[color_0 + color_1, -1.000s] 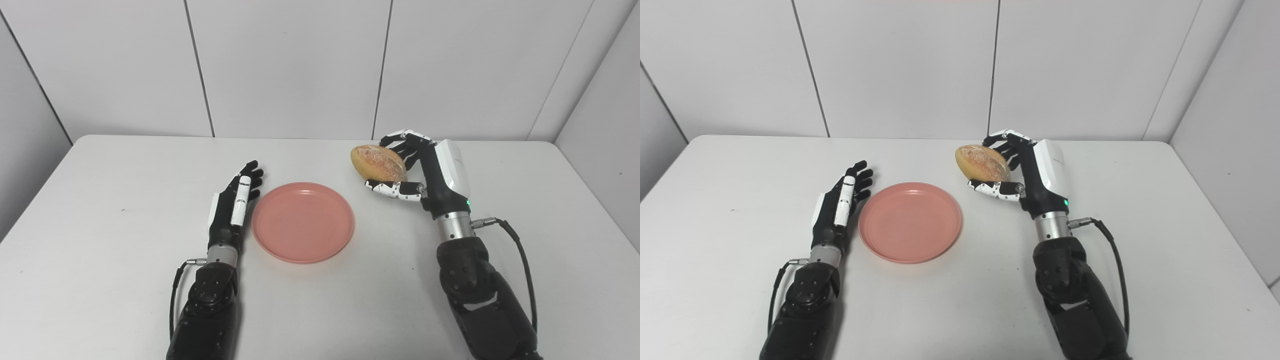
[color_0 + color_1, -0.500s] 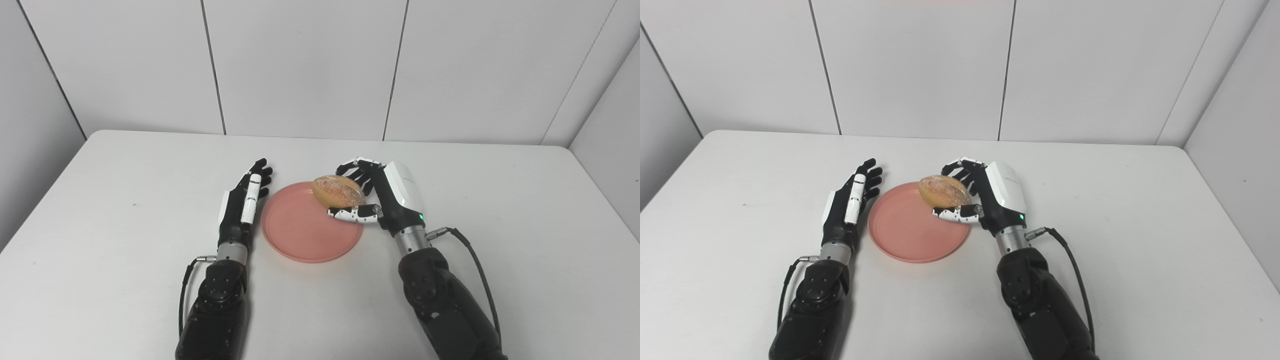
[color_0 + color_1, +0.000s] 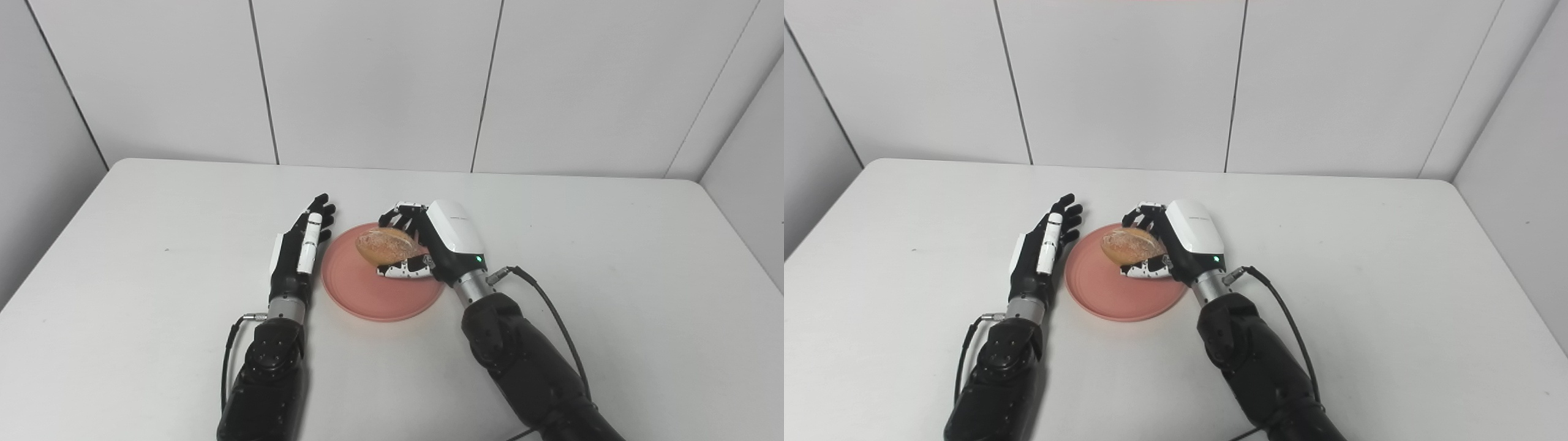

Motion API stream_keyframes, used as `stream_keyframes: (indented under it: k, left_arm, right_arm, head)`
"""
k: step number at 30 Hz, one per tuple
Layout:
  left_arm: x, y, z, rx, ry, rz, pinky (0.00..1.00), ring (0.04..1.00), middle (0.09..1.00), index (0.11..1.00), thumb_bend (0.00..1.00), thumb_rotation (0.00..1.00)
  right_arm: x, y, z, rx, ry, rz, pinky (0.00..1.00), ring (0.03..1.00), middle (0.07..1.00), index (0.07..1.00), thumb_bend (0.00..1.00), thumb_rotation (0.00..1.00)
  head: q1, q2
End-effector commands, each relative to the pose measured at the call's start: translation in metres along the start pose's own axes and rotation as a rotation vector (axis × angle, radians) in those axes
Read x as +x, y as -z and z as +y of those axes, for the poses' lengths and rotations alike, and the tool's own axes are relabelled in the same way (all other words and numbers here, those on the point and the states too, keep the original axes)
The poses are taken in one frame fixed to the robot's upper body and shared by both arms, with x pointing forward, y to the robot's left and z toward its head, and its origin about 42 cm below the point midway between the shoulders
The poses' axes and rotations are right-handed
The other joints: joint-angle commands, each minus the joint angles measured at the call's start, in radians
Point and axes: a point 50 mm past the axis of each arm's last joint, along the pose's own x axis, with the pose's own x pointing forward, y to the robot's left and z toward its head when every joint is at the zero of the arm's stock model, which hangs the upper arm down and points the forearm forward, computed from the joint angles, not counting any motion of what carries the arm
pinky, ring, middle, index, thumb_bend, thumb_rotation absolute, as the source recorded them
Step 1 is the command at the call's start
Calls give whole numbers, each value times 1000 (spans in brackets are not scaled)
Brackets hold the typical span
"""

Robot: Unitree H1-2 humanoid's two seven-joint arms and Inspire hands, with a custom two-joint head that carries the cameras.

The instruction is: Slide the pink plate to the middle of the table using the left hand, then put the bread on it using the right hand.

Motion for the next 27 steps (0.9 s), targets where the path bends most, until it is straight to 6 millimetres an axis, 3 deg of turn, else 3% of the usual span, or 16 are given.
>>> stream_keyframes:
  k: [1,9,14,16,17,23,27]
  left_arm:
    - [3,-7,-16,-25,41,-11,857,866,851,833,469,1000]
    - [2,-8,-14,-23,35,-11,857,867,849,827,456,1000]
    - [2,-9,-13,-15,37,-11,858,868,853,831,460,1000]
    - [3,-9,-13,-13,35,-9,858,867,852,830,457,1000]
    - [3,-9,-12,-11,34,-9,855,864,850,829,457,1000]
    - [2,-10,-11,-6,30,2,846,863,852,834,464,1000]
    - [2,-10,-10,-18,34,-5,844,862,852,838,453,1000]
  right_arm:
    - [24,-18,-20,-17,64,-112,263,354,451,515,517,0]
    - [18,-13,-15,-50,13,-127,459,522,476,517,517,0]
    - [12,-12,-16,-72,-6,-128,517,571,483,516,517,5]
    - [9,-11,-17,-80,-4,-134,591,647,664,502,504,132]
    - [8,-10,-18,-82,-4,-136,638,702,734,630,539,292]
    - [3,-10,-20,-51,1,-141,799,862,901,863,635,636]
    - [-1,-12,-23,-46,18,-151,908,930,962,929,667,743]
  head:
    - [1,1]
    - [-7,2]
    - [-8,3]
    - [-9,3]
    - [-9,4]
    - [-9,7]
    - [-11,9]
